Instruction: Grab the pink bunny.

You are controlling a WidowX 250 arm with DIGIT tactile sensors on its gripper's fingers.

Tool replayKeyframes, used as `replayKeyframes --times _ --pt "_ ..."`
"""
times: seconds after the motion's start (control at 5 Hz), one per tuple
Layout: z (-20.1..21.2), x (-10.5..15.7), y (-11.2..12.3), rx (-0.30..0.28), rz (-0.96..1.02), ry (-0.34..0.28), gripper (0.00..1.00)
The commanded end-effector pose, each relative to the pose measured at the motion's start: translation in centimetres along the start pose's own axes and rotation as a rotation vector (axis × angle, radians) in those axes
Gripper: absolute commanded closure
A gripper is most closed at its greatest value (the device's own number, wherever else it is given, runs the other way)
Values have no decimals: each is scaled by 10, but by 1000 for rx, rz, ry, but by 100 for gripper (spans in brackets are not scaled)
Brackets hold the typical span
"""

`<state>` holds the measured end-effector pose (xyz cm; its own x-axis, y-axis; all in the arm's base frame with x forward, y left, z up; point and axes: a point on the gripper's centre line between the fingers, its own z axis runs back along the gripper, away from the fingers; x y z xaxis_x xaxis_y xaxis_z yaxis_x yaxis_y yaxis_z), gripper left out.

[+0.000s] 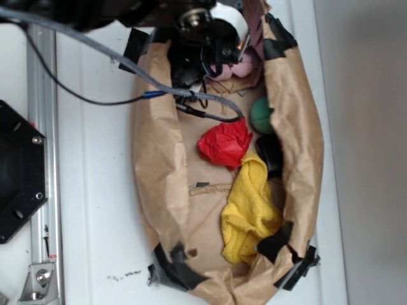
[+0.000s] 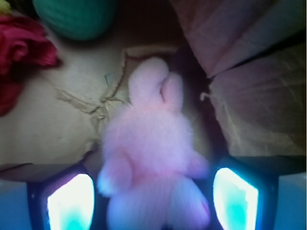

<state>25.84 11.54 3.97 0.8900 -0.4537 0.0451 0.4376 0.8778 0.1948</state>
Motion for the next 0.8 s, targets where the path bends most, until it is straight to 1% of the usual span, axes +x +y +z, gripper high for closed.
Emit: replayKeyframes --times 0.0,0.2,0.4,0.6 --pt "-30 2 7 -17 -16 43 0" --pt "-43 20 0 -48 -29 63 100" --pt "-37 26 -2 -59 -29 54 100" --pt "-4 26 -1 -38 47 47 100"
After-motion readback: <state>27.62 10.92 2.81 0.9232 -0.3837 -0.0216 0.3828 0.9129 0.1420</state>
